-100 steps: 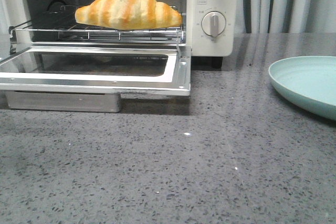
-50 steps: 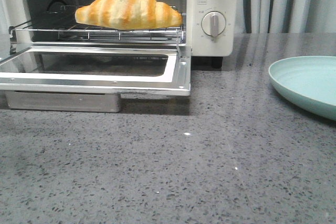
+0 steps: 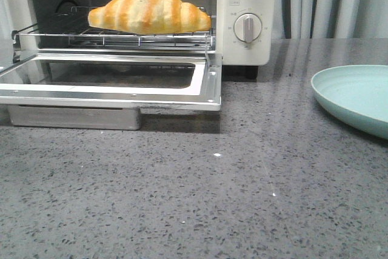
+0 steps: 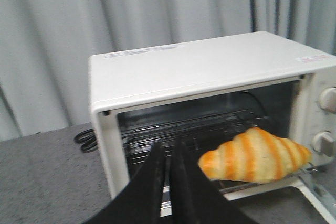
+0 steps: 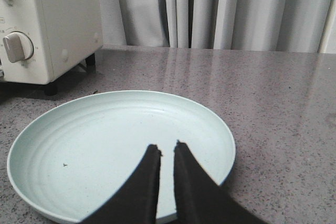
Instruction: Put bread in oven
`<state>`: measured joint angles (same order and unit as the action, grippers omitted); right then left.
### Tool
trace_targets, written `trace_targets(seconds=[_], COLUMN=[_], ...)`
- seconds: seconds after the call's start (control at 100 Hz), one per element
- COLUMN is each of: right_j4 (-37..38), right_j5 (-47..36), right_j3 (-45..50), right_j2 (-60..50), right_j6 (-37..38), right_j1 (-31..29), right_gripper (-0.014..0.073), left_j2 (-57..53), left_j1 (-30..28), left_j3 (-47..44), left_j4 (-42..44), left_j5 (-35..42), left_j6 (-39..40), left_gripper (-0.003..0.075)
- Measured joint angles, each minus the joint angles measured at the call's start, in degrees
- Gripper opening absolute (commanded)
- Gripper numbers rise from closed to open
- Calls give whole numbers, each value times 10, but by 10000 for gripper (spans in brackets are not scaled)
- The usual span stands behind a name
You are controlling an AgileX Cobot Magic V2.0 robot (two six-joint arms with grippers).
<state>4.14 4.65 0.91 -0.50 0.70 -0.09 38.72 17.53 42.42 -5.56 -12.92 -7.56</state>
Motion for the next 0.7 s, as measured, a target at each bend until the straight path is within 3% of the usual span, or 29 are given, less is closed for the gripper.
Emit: trace_targets(seconds=[0.32,0.7], right_j4=[0,0], right_j5=[0,0], right_j3=[0,0], right_j2=[0,0], right_j6=[0,0], right_j1=[0,0], right_gripper=[38,38], left_j2=[-64,-204], left_j1=[-167,-205], left_j3=[-37,-167], left_j4=[-35,-5], left_j5=[-28,39], left_j6=[0,0], left_gripper=[-20,-20])
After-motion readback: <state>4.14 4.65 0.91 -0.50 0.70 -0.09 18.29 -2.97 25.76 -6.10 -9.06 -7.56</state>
